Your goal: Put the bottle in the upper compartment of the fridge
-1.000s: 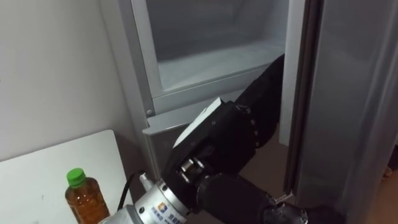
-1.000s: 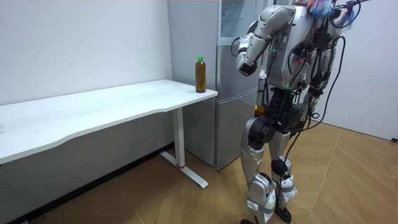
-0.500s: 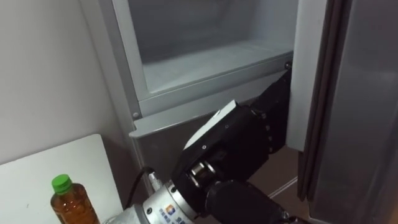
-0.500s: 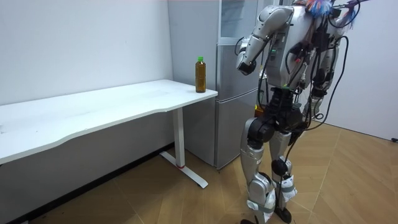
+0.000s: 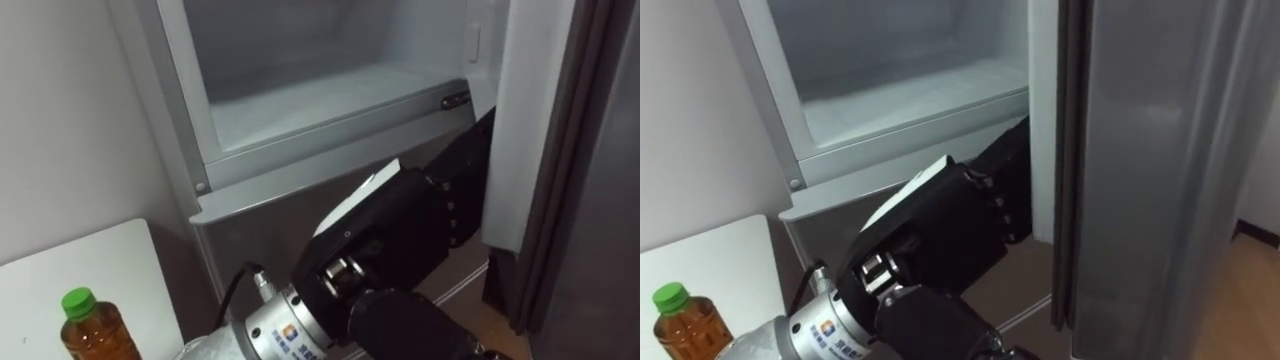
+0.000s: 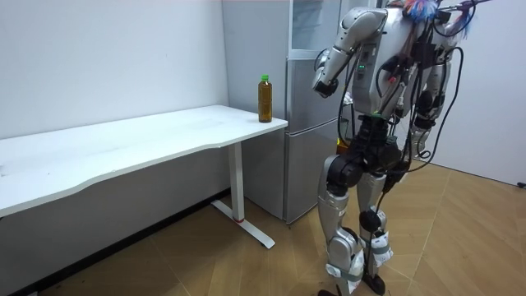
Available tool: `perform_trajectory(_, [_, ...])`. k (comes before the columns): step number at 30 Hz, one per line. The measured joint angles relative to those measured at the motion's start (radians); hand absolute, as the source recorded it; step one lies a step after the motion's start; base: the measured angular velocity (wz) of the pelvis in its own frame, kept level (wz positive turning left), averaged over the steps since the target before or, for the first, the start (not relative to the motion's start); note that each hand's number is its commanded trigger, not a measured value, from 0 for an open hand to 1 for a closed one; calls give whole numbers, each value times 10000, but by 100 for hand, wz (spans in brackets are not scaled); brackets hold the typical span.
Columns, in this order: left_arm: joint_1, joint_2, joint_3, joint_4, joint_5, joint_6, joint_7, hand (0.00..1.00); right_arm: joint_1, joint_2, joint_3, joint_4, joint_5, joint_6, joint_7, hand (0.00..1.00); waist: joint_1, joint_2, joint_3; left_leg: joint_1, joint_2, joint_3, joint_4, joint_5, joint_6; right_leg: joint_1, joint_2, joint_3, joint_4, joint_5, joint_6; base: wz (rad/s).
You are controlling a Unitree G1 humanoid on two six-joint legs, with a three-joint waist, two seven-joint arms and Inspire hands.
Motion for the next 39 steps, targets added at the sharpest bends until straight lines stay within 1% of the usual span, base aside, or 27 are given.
perform_trajectory(4, [-60, 1, 0, 4, -2, 0, 2, 0, 53, -3, 2, 3, 267, 1, -1, 0, -14, 20, 12, -5, 9, 206, 1, 0, 0, -65, 5, 105, 14, 2, 3, -7])
perform_trajectory(8, [-118, 14, -21, 9, 4, 0, -2, 0, 35, 8, 2, 41, 560, 11, 2, 0, -139, 20, 12, -5, 4, 232, 1, 0, 0, -63, -2, 126, -10, 6, 10, -2])
perform_trajectory(11, [-190, 7, -69, 23, 0, 0, 5, 0, 33, 2, -7, 83, 714, 18, 6, 0, -194, 33, 15, 14, 17, 382, 11, 0, 0, -69, 10, 197, -25, 10, 5, -8])
perform_trajectory(12, [-217, -10, -72, 63, -8, -2, 1, 0, 33, 1, -3, 110, 715, 33, 4, 0, -196, 41, 16, 34, 28, 496, 15, 0, 0, -69, 20, 253, -25, 12, 3, -13])
perform_trajectory(16, [-418, -161, -118, 305, -10, -2, -9, 0, 35, 1, -14, 132, 707, 131, 3, 0, -281, 75, 13, 57, 32, 561, 19, 0, 0, -77, 31, 338, -29, 13, 1, -8])
perform_trajectory(19, [-493, -219, -171, 360, -10, 0, 3, 0, 16, -6, -14, 129, 708, 162, 8, 0, -458, 113, 6, 104, 54, 792, 16, 0, -1, -71, 48, 410, -28, 15, -2, -8])
perform_trajectory(23, [-606, -261, -172, 480, -17, 64, 7, 0, 36, -9, -17, 142, 707, 233, 47, 0, -530, 130, 16, 224, 119, 919, 9, -2, -4, -67, 139, 654, -30, 50, -61, -20])
perform_trajectory(24, [-606, -262, -173, 480, -17, 76, 3, 0, 34, -11, -21, 141, 708, 236, 59, 0, -611, 129, 16, 235, 145, 1015, 12, -2, -4, -69, 153, 653, -34, 59, -77, -10])
perform_trajectory(26, [-606, -264, -173, 480, -19, 98, -3, 0, 33, -21, -22, 140, 709, 238, 59, 0, -739, 130, 17, 238, 168, 1044, 14, -2, -5, -76, 174, 659, -30, 64, -96, -4])
perform_trajectory(31, [-644, -304, -173, 505, -20, 160, -51, 0, 20, -25, -22, 137, 711, 358, 43, 0, -755, 133, 18, 231, 237, 1095, 14, -2, -6, -172, 270, 826, -5, 108, -166, -11])
perform_trajectory(32, [-645, -308, -171, 507, -20, 159, -49, 0, 23, -26, -22, 134, 711, 367, 38, 0, -756, 133, 18, 224, 261, 1156, 14, -2, -8, -207, 292, 857, 3, 119, -183, -12])
perform_trajectory(33, [-655, -322, -168, 529, -25, 160, -49, 0, 33, -29, -23, 130, 712, 405, 30, 0, -759, 133, 18, 224, 310, 1313, 20, -19, -42, -225, 324, 875, -2, 132, -200, -9])
perform_trajectory(34, [-668, -336, -168, 552, -30, 161, -49, 0, 39, -30, -24, 130, 712, 433, 27, 0, -761, 132, 18, 224, 324, 1334, 20, -24, -50, -228, 339, 878, -4, 136, -207, -5])
perform_trajectory(37, [-832, -361, -203, 740, -214, 162, -32, 0, 49, -57, -23, 128, 803, 437, -14, 0, -769, 145, 20, 215, 344, 1337, 20, -24, -52, -233, 363, 885, -23, 146, -224, 0])
perform_trajectory(39, [-1031, -379, -244, 888, -214, 164, 7, 0, 41, -84, -23, 127, 1076, 436, -48, 0, -767, 189, 8, 217, 348, 1341, 20, -25, -53, -234, 373, 908, -28, 150, -229, 0])
